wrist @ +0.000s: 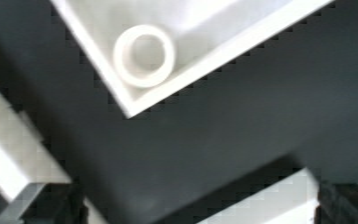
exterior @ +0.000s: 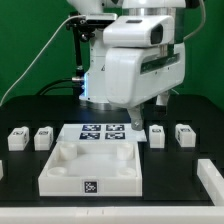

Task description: Assemble one leg

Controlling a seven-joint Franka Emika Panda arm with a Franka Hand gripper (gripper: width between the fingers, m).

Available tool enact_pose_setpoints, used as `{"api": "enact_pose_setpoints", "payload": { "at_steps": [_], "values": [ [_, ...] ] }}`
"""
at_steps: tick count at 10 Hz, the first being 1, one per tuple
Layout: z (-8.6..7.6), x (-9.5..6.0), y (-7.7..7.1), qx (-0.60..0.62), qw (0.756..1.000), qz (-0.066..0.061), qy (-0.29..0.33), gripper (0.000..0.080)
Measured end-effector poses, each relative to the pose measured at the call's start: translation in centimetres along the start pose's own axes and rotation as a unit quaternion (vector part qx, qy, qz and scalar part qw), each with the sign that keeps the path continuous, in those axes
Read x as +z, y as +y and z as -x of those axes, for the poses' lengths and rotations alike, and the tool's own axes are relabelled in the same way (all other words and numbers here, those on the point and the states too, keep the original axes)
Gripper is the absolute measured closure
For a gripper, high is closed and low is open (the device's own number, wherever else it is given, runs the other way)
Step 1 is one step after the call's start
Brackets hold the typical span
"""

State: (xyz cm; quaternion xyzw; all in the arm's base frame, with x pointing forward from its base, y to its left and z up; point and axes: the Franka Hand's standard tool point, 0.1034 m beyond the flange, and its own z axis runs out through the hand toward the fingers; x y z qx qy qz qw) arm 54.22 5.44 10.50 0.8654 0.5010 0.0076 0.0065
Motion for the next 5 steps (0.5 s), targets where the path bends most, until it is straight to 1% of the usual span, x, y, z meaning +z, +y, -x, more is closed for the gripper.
{"api": "enact_pose_setpoints", "payload": {
  "at_steps": [1,2,3,5],
  "values": [
    [0.6,0.6,-1.0,-0.043,0.999,0.002,-0.003,0.015],
    [1.7,1.2,-1.8,-0.072,0.997,0.002,-0.007,0.015],
    [3.2,1.8,-2.1,-0.073,0.997,-0.007,-0.014,0.015],
    [2.6,1.6,-1.9,-0.068,0.998,-0.003,-0.011,0.015]
  ]
}}
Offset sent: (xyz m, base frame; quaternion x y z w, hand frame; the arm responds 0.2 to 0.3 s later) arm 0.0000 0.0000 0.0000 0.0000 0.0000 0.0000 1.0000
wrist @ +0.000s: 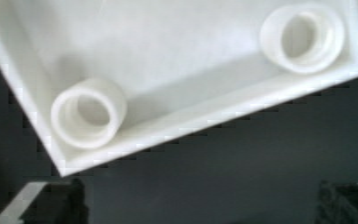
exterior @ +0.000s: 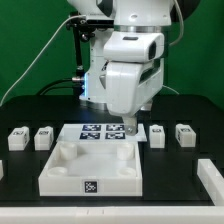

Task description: Assemble one leg

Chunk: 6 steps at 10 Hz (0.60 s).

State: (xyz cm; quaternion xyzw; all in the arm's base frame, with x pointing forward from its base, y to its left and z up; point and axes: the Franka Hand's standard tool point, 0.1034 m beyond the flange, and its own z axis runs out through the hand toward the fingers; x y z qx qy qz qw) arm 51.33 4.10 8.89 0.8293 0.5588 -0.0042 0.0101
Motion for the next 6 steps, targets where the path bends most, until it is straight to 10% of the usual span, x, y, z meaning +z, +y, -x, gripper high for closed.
{"api": "enact_pose_setpoints", "payload": {
  "at_steps": [3,6],
  "values": [
    [0.1,0.2,0.0,-0.005,1.0,0.001,0.0,0.015],
    [1.9,2.6,-4.1,-0.136,0.99,0.041,0.016,0.015]
  ]
}}
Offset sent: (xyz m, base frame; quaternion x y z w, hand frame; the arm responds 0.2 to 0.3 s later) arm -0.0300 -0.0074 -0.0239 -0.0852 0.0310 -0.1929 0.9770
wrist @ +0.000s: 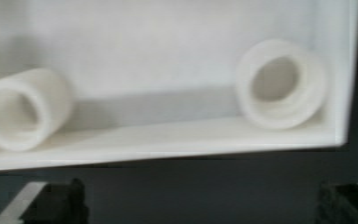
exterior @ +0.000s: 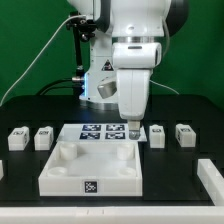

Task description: Assemble one leg

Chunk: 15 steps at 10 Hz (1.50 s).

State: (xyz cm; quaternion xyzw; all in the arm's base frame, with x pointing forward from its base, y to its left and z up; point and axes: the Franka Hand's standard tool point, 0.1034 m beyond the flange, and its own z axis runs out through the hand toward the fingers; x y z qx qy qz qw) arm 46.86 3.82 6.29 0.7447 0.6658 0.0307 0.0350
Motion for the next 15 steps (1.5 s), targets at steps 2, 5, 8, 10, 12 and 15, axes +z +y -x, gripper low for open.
{"api": "enact_pose_setpoints", "payload": {
  "at_steps": [2,5,8,10,12,15],
  "values": [
    [1.8,0.2,-2.2,-0.023,1.0,-0.003,-0.006,0.015],
    [5.0,1.6,-2.6,-0.021,1.0,-0.018,-0.01,0.015],
    [5.6,4.1,-3.2,-0.017,0.999,-0.04,-0.009,0.015],
    [5.6,4.2,-3.2,-0.016,0.999,-0.041,-0.009,0.015],
    [4.7,4.5,-3.2,-0.026,0.999,-0.043,-0.006,0.015],
    [5.3,5.4,-4.1,-0.032,0.998,-0.054,-0.004,0.015]
  ]
}}
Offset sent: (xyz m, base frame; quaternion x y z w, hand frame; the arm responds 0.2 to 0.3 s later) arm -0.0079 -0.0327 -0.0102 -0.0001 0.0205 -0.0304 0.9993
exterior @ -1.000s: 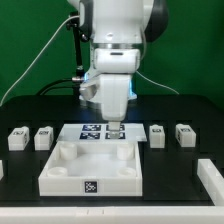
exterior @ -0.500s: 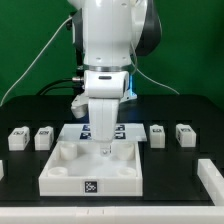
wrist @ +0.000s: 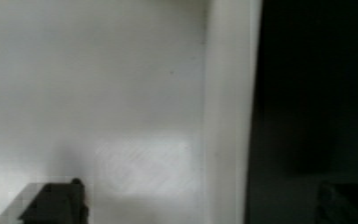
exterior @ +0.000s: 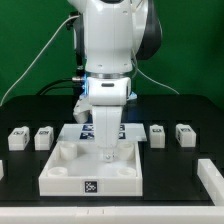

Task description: Assemble one leg

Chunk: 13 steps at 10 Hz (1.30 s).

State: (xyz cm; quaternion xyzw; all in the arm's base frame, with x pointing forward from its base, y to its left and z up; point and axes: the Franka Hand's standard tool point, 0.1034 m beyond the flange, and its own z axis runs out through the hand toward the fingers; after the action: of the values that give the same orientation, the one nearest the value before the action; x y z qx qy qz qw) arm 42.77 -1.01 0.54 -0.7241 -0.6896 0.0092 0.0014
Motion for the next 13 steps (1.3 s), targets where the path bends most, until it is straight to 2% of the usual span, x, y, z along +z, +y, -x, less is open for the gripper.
{"api": "enact_pose_setpoints", "payload": {
  "at_steps": [1,2,3,5,6,7,13],
  "values": [
    [-0.14,-0.03,0.01,0.004,1.0,0.0,0.0,0.015],
    [-0.07,0.02,-0.03,0.004,1.0,0.0,0.0,0.0278],
    [-0.05,0.03,-0.03,0.004,1.0,-0.001,0.0,0.0278],
    [-0.05,0.03,-0.04,0.004,1.0,-0.001,0.0,0.0551],
    [-0.05,0.04,-0.05,0.004,1.0,-0.001,0.0,0.0551],
    [-0.04,0.04,-0.05,0.004,1.0,-0.001,0.0,0.0724],
    [-0.3,-0.01,0.1,0.006,1.0,-0.001,0.0,0.0742]
  ]
}}
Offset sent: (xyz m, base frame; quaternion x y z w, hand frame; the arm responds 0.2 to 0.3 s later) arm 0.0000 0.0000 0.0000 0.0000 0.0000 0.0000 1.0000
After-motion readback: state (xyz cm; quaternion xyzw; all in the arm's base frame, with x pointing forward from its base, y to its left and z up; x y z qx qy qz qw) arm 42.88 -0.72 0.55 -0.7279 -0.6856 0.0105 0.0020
